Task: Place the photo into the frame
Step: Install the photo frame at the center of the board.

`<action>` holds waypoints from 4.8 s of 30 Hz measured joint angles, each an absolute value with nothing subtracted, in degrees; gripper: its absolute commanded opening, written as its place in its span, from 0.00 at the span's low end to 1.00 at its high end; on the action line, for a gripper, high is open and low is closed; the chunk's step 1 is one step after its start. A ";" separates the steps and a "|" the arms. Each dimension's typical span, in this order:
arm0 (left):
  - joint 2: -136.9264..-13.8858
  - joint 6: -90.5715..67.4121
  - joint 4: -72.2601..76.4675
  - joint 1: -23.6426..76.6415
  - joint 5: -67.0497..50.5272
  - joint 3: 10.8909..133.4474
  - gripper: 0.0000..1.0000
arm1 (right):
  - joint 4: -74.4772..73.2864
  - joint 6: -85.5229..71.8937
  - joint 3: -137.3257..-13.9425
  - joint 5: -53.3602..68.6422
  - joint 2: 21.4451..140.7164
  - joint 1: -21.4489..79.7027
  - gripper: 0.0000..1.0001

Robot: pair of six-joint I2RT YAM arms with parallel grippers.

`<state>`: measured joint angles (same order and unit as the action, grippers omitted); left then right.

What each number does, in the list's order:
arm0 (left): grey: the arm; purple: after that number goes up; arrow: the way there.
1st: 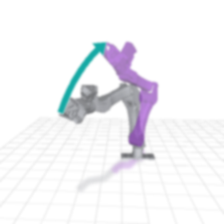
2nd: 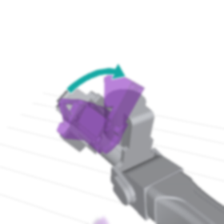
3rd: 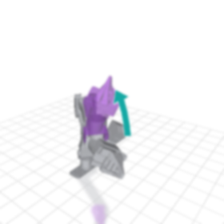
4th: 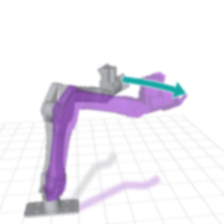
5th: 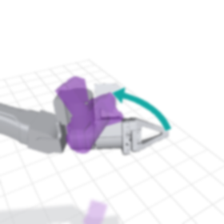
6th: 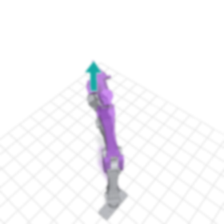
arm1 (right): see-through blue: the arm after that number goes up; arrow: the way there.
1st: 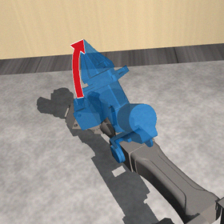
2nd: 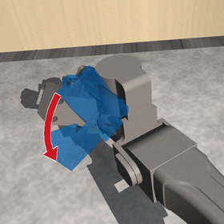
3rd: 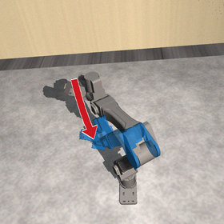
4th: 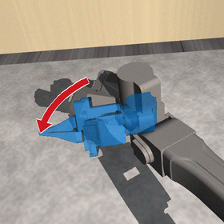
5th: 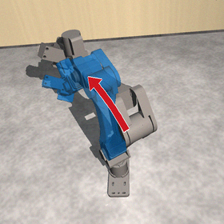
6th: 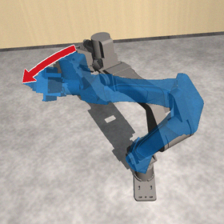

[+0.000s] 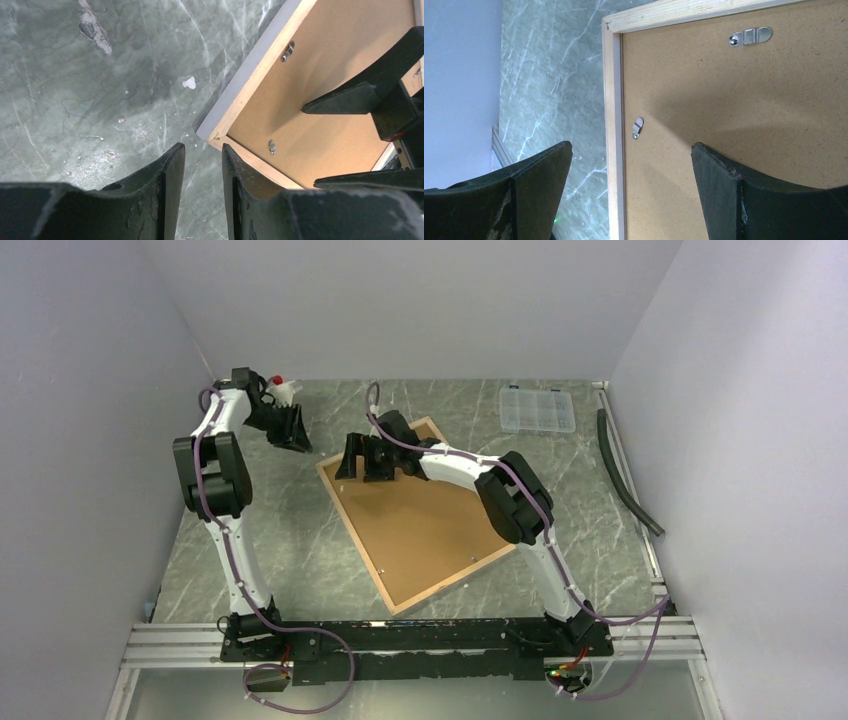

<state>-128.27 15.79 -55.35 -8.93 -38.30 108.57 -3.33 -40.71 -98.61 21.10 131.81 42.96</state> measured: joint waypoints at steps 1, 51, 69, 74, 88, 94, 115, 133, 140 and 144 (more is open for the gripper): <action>-128.29 15.81 -55.24 -8.84 -37.89 108.51 0.40 | -3.33 -40.71 -98.61 21.12 131.81 42.96 0.93; -130.74 15.66 -51.00 -5.61 -39.05 103.46 0.20 | -0.97 -43.90 -106.06 25.80 138.21 46.37 0.87; -130.32 15.79 -50.04 -5.65 -39.42 102.74 0.18 | 2.04 -44.64 -101.12 25.63 135.96 46.44 0.87; -130.19 15.81 -49.78 -5.65 -39.46 102.52 0.18 | 2.42 -44.75 -99.24 25.63 134.87 46.59 0.87; -129.99 15.81 -49.47 -5.65 -39.51 102.21 0.17 | 1.63 -46.15 -100.40 26.13 135.37 47.00 0.86; -129.99 15.81 -49.41 -5.65 -39.59 102.21 0.16 | 1.76 -47.20 -101.10 26.89 135.98 47.33 0.86; -129.88 16.82 -49.19 -5.65 -39.83 102.04 0.14 | -0.23 -45.45 -96.92 26.83 132.07 46.59 0.88; -129.56 16.93 -48.80 -5.65 -40.14 101.49 0.13 | -0.82 -44.64 -98.83 25.65 133.49 45.60 0.86; -129.54 17.26 -48.77 -5.65 -40.23 101.47 0.12 | -2.07 -44.56 -103.66 25.45 136.38 46.83 0.86; -129.47 17.30 -48.73 -5.65 -40.23 101.47 0.12 | -2.55 -44.66 -104.66 25.61 137.01 46.76 0.85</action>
<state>-129.47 17.30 -48.73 -5.65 -40.23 101.47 -2.55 -44.66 -104.66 25.61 137.01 46.76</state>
